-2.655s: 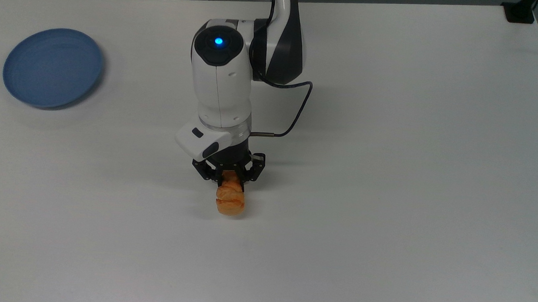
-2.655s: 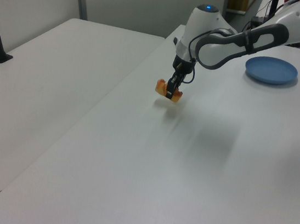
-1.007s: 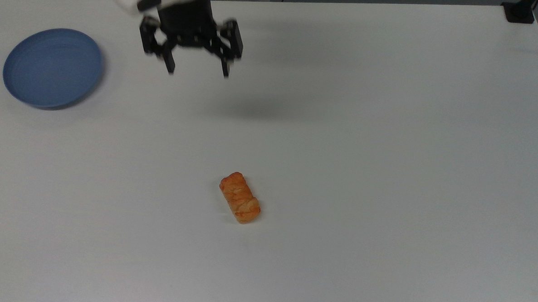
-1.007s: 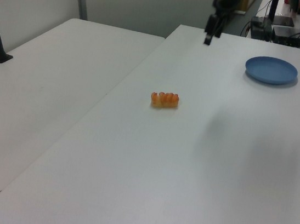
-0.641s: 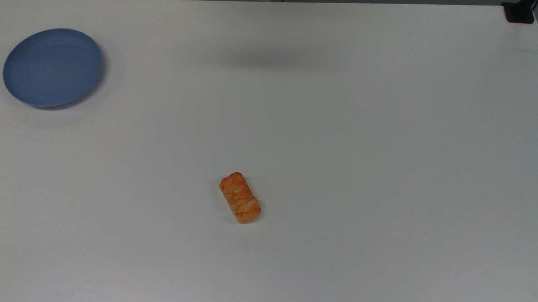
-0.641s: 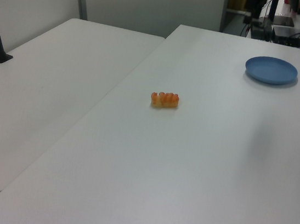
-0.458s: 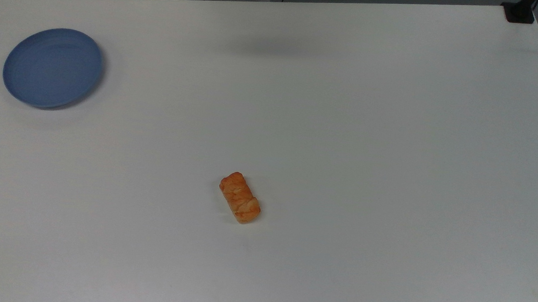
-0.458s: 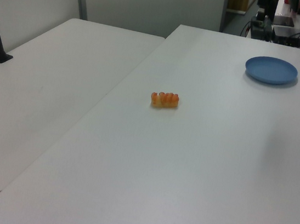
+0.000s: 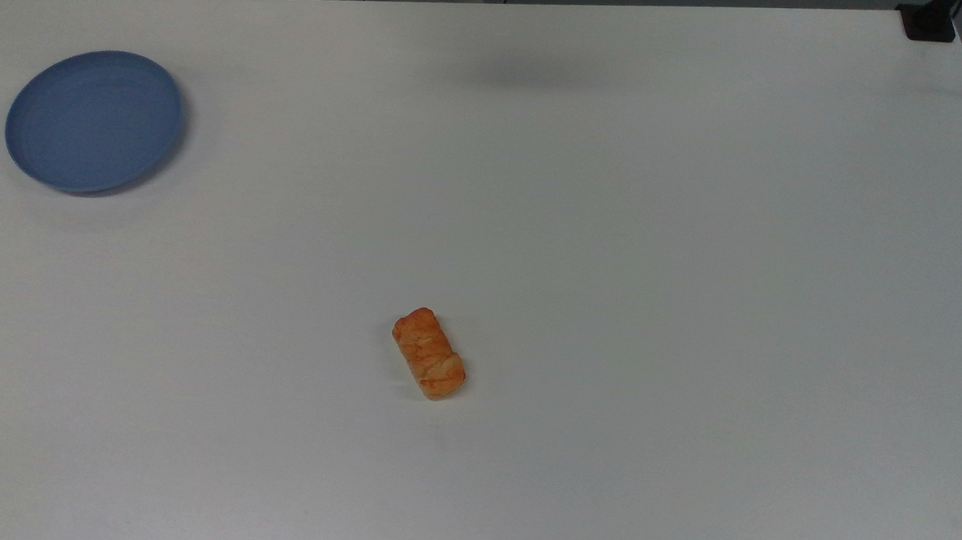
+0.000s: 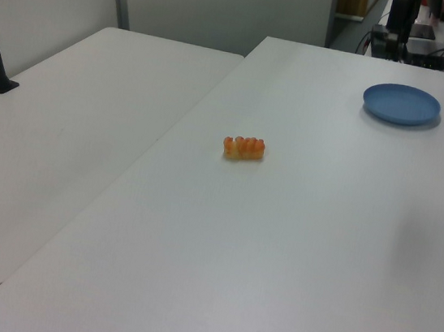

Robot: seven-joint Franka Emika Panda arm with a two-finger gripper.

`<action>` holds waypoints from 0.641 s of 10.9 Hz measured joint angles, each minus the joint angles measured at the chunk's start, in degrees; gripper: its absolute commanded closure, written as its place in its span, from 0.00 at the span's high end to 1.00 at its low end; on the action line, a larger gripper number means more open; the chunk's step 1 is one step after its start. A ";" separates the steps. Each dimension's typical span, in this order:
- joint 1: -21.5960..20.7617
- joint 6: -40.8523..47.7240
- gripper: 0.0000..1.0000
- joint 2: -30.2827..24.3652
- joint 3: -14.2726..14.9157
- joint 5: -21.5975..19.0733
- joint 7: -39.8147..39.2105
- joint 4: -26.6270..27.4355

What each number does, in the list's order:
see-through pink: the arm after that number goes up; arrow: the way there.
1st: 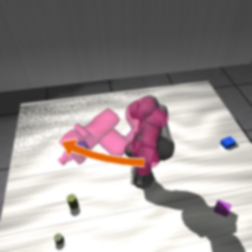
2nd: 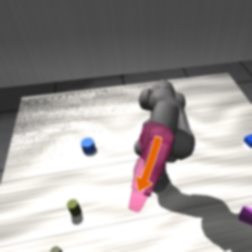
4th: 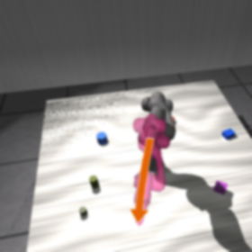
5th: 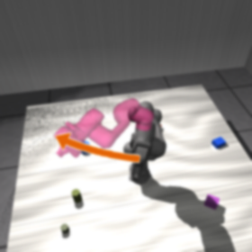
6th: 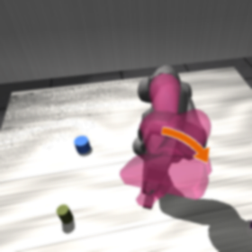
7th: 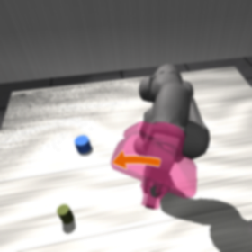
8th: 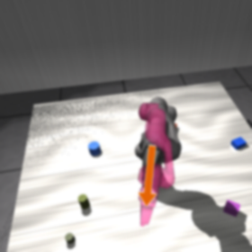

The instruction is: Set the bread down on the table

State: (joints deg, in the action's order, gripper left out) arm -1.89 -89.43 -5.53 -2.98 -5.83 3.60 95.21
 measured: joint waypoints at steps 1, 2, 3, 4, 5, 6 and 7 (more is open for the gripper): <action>0.08 -1.75 1.00 0.07 -0.80 0.06 0.03 1.19; 0.08 -3.61 1.00 0.25 -0.97 0.11 0.01 1.93; 0.11 -5.27 1.00 0.61 -0.96 0.42 -0.14 2.35; 0.10 -6.86 1.00 1.13 -0.96 1.13 -0.91 2.67; -0.02 -8.29 1.00 1.83 -0.96 2.20 -1.68 2.74; -0.19 -9.95 1.00 2.61 -0.95 3.56 -2.31 2.75; -0.36 -11.93 1.00 3.40 -0.85 4.37 -2.55 2.75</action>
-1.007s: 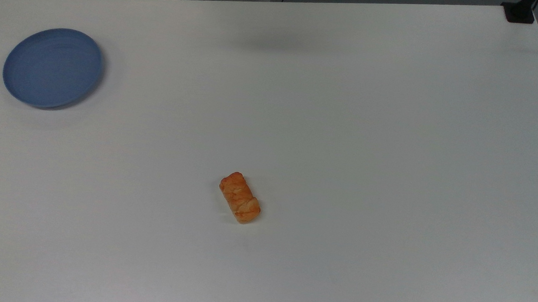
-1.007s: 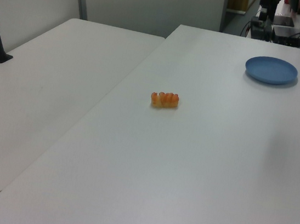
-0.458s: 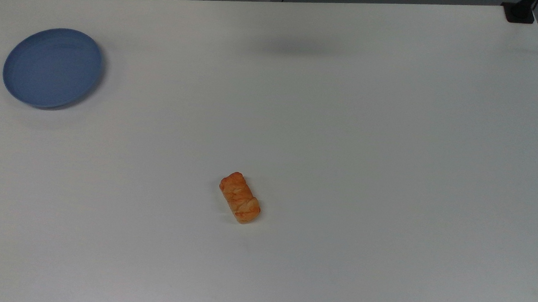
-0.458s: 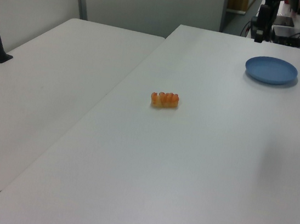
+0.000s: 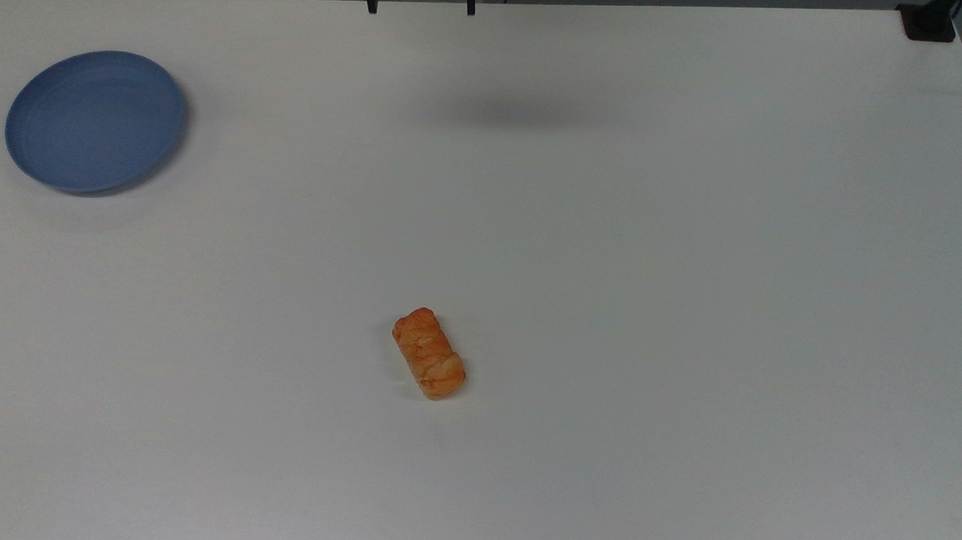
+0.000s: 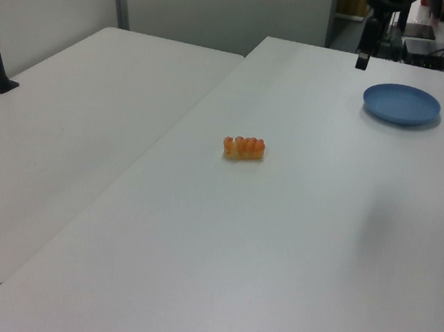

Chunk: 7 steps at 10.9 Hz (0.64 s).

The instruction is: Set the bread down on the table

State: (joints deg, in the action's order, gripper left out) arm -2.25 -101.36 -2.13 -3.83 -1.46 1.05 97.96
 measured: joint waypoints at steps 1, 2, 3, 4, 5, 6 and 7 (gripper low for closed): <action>-0.08 -1.10 1.00 0.49 0.23 0.30 -0.10 0.00; -0.08 -1.26 1.00 0.62 0.53 0.31 -0.40 0.00; -0.10 -1.26 1.00 0.59 0.77 0.31 -0.55 -0.06; -0.11 -1.26 1.00 0.58 0.84 0.31 -0.55 -0.15; -0.12 -1.26 1.00 0.58 0.84 0.31 -0.55 -0.16; -0.14 -1.26 1.00 0.58 0.84 0.31 -0.55 -0.16; -0.14 -1.26 1.00 0.58 0.84 0.31 -0.55 -0.16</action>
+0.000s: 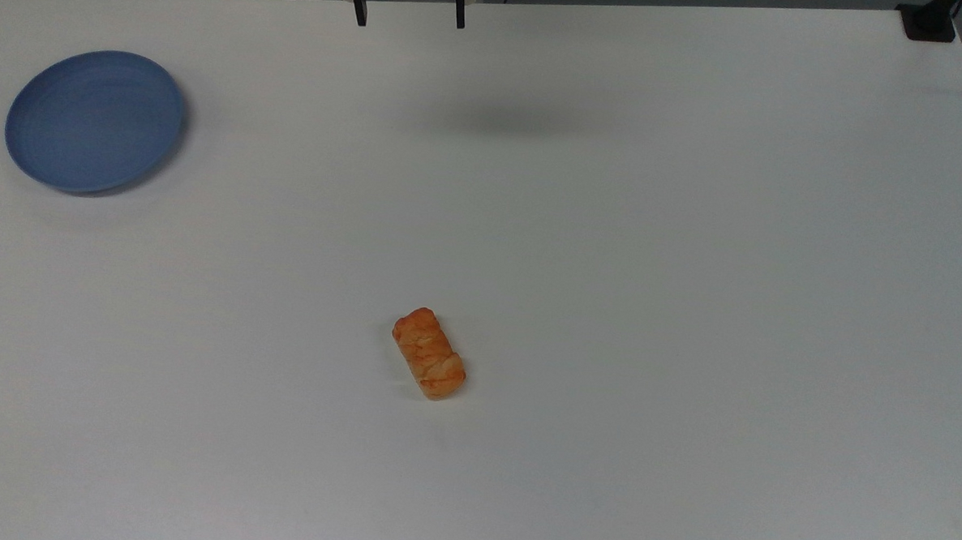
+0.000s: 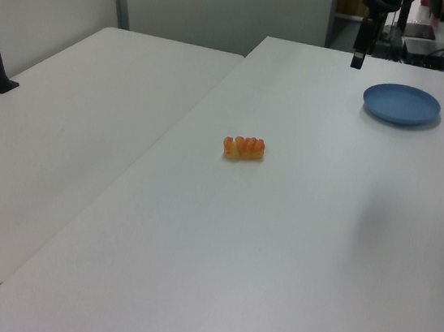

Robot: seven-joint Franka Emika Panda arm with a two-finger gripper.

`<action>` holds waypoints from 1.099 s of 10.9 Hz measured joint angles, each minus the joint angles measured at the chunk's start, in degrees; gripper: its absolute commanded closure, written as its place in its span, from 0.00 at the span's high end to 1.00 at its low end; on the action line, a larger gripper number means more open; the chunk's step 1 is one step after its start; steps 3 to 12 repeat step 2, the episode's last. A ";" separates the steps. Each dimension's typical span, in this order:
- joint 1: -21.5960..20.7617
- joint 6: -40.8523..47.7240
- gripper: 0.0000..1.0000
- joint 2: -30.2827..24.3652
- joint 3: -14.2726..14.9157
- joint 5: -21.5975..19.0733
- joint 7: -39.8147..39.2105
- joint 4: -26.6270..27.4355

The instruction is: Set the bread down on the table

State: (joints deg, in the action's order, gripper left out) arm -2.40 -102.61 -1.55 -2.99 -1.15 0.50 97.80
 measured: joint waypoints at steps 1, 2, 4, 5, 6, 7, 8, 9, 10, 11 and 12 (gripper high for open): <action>0.00 0.00 1.00 0.00 0.00 0.00 0.00 0.00; 0.00 0.00 1.00 0.00 0.00 0.00 0.00 0.00; 0.00 0.00 1.00 0.00 0.00 0.00 0.00 0.00; 0.00 0.00 1.00 0.00 0.00 0.00 0.00 0.00; 0.00 0.00 1.00 0.00 0.00 0.00 0.00 0.00; 0.00 0.00 1.00 0.00 0.00 0.00 0.00 0.00; 0.00 0.00 1.00 0.00 0.00 0.00 0.00 0.00; 0.00 0.00 1.00 0.00 0.00 0.00 0.00 0.00; 0.00 0.00 1.00 0.00 0.00 0.00 0.00 0.00; 0.00 0.00 1.00 0.00 0.00 0.00 0.00 0.00; 0.00 0.00 1.00 0.00 0.00 0.00 0.00 0.00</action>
